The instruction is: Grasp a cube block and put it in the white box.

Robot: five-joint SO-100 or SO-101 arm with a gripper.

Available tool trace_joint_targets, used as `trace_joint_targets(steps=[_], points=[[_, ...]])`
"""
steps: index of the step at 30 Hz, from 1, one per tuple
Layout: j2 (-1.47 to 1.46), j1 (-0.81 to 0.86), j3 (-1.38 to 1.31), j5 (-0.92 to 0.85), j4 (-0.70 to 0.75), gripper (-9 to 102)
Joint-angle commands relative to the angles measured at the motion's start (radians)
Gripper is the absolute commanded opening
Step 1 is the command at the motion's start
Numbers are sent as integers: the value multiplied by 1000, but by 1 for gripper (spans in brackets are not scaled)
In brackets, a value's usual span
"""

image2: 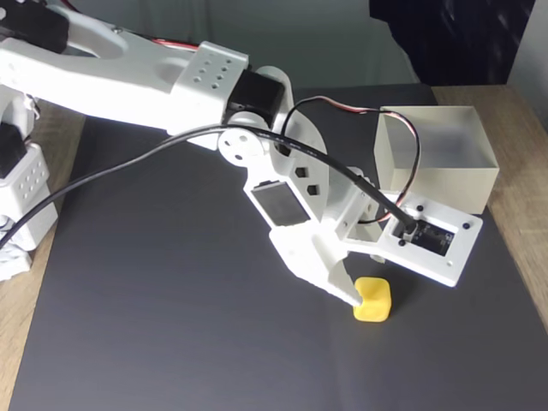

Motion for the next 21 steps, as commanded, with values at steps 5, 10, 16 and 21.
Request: trace_joint_targets(steps=[5,10,16,21], points=[[-15,-28,-51,-3,15,26],[-35,-23,-64,12,32,26],[-129,-6,-224,23,98,27],[-193,-2,-302,37,127,28]])
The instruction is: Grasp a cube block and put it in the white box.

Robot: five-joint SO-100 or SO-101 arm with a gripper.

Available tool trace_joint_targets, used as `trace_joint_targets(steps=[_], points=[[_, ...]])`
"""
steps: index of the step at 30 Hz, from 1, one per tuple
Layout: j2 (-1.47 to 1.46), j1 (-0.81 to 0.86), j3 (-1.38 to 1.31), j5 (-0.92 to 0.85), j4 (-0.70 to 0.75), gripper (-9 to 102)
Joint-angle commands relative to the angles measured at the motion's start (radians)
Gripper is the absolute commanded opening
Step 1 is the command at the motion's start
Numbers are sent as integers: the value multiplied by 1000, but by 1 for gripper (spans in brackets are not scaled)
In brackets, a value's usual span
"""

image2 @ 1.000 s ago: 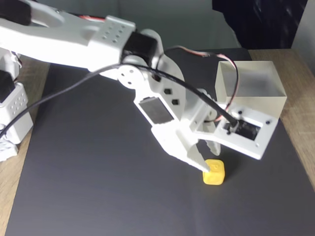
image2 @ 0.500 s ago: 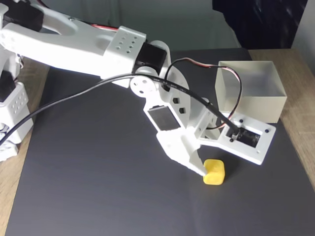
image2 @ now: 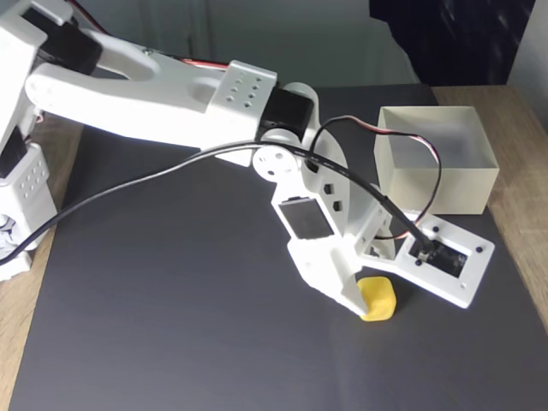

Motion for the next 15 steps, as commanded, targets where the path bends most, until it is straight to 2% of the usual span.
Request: trace_joint_targets(steps=[1,15], points=[[3,5,-57,6,9,28],[-37,-11,-57,8,-15,27]])
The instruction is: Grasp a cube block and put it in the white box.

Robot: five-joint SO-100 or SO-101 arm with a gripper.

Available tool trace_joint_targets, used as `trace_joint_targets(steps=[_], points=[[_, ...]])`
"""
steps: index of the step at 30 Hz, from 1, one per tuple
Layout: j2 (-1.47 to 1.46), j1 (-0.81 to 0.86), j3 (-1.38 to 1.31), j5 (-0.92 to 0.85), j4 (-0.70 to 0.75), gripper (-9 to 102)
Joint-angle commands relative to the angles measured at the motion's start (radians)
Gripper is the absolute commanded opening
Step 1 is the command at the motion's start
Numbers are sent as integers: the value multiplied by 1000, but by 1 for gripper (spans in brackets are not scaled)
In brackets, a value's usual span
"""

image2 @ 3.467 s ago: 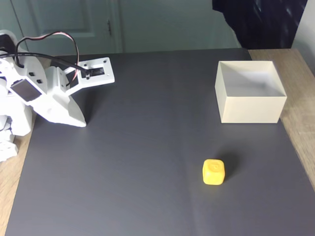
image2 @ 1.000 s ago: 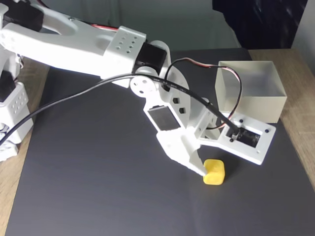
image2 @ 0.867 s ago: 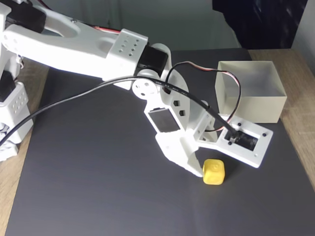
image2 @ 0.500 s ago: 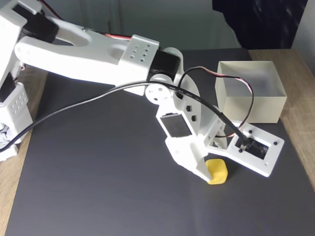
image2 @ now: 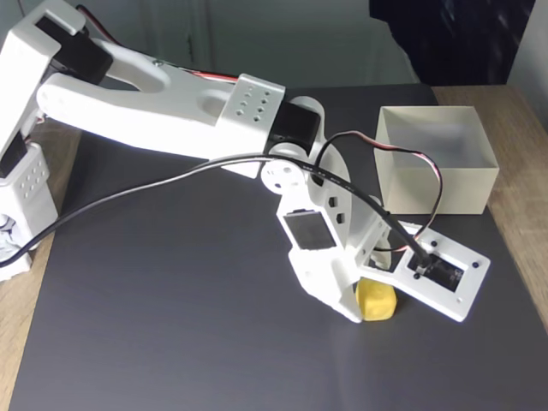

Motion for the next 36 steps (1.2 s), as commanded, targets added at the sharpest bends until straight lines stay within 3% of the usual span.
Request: trace_joint_targets(steps=[1,20,36], points=[[5,-8,-44,0,-26,26],[-34,-46,-44,-11,-55,24],[-44,-64,-44,41,-37,12]])
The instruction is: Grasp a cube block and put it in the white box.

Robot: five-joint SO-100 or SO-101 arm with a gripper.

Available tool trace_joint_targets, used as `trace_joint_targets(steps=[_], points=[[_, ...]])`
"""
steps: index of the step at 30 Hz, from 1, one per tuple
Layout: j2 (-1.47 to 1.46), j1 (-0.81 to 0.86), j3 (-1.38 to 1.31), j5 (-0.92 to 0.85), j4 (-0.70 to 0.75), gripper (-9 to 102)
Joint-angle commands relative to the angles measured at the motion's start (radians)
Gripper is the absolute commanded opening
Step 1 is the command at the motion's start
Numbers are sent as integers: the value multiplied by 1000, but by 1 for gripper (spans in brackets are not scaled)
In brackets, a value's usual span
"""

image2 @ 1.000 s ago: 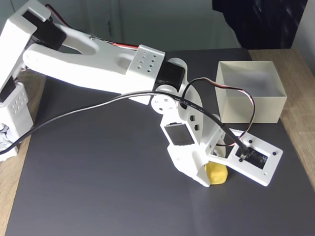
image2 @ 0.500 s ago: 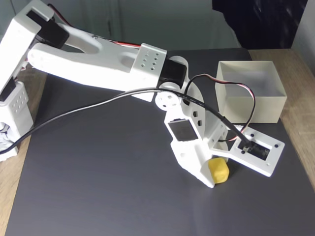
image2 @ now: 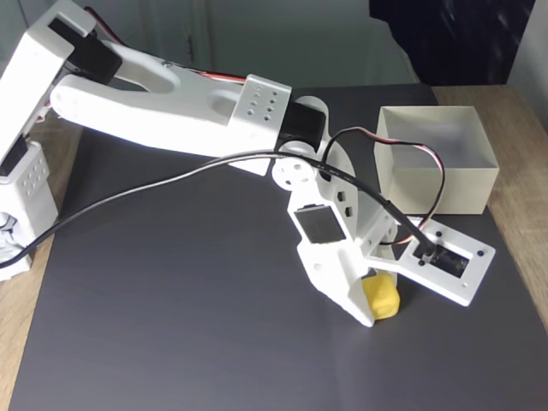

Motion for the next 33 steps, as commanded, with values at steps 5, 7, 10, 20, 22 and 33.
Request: trace_joint_targets(steps=[5,7,10,20,22,33], points=[[5,-23,-29,20,26,8],[8,-26,-29,31,37,5],[11,-32,-29,46,64,0],[40,-48,-17,41,101,0],[60,-52,-17,38,103,0],[284,-114,-28,17,141,0]])
